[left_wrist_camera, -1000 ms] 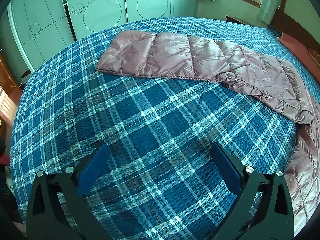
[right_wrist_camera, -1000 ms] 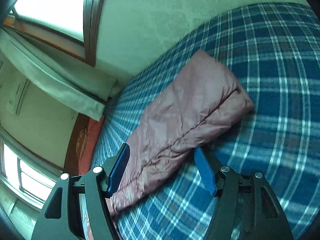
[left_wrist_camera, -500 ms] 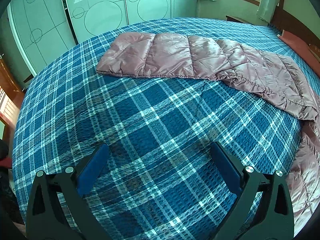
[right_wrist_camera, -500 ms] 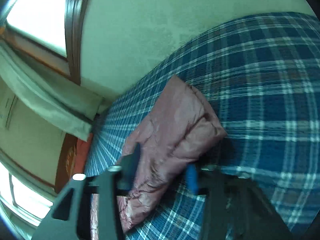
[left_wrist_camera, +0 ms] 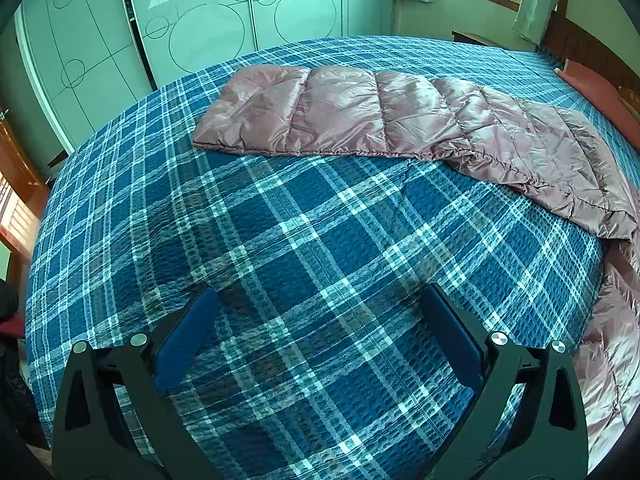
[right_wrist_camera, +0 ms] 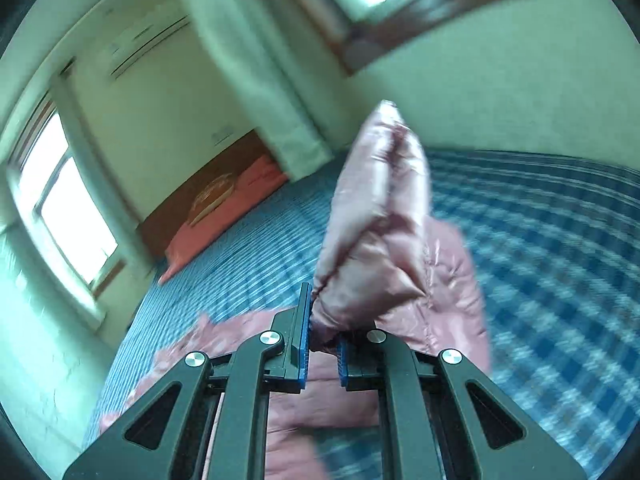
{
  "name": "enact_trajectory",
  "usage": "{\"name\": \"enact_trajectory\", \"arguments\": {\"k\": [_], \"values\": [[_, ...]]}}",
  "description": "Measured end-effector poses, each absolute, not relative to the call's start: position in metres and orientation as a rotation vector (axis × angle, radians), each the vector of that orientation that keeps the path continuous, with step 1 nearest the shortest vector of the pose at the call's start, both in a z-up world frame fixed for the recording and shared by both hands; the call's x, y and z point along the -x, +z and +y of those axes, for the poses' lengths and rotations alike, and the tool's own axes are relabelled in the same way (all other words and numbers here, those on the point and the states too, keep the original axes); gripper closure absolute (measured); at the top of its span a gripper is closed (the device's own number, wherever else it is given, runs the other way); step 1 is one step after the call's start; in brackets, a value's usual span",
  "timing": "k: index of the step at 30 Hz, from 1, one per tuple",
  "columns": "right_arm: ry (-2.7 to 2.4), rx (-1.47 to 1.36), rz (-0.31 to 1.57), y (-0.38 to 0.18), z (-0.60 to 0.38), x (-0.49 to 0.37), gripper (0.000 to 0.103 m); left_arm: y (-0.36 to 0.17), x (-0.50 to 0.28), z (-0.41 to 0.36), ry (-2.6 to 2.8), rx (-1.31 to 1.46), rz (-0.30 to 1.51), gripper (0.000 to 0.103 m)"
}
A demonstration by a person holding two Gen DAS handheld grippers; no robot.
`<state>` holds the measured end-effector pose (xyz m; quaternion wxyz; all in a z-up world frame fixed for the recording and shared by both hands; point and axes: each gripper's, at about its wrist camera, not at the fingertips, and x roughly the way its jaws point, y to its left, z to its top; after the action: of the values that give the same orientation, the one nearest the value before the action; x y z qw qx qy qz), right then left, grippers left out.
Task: Fold large clothes
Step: 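Grasp the other sleeve cuff with the right gripper and lift it, then lay the held sleeve across the jacket body and open the right gripper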
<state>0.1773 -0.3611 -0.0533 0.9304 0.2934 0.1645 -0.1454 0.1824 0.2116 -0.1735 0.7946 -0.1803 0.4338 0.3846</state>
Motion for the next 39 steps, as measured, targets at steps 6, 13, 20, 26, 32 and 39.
{"name": "enact_trajectory", "arguments": {"k": [6,13,20,26,32,39], "values": [[-0.090,-0.494,0.458,-0.054,-0.246,-0.262,0.092,-0.173,-0.183,0.212,0.828,0.384,0.933,0.002],[0.075,-0.394,0.613,-0.076,-0.135,-0.336,0.092,-0.174,-0.182,0.213,0.827,0.386,0.932,0.002],[0.194,-0.295,0.735,-0.114,-0.027,-0.359,0.092,-0.173,-0.183,0.213,0.826,0.387,0.928,0.002],[0.276,-0.250,0.876,-0.144,0.002,-0.369,0.087,-0.174,-0.182,0.213,0.827,0.385,0.928,0.002],[0.343,-0.245,0.819,-0.120,-0.013,-0.338,0.044,-0.174,-0.183,0.213,0.826,0.387,0.925,0.002],[0.038,-0.240,0.736,-0.090,-0.147,-0.309,0.054,-0.174,-0.183,0.212,0.828,0.384,0.924,0.002]]}}
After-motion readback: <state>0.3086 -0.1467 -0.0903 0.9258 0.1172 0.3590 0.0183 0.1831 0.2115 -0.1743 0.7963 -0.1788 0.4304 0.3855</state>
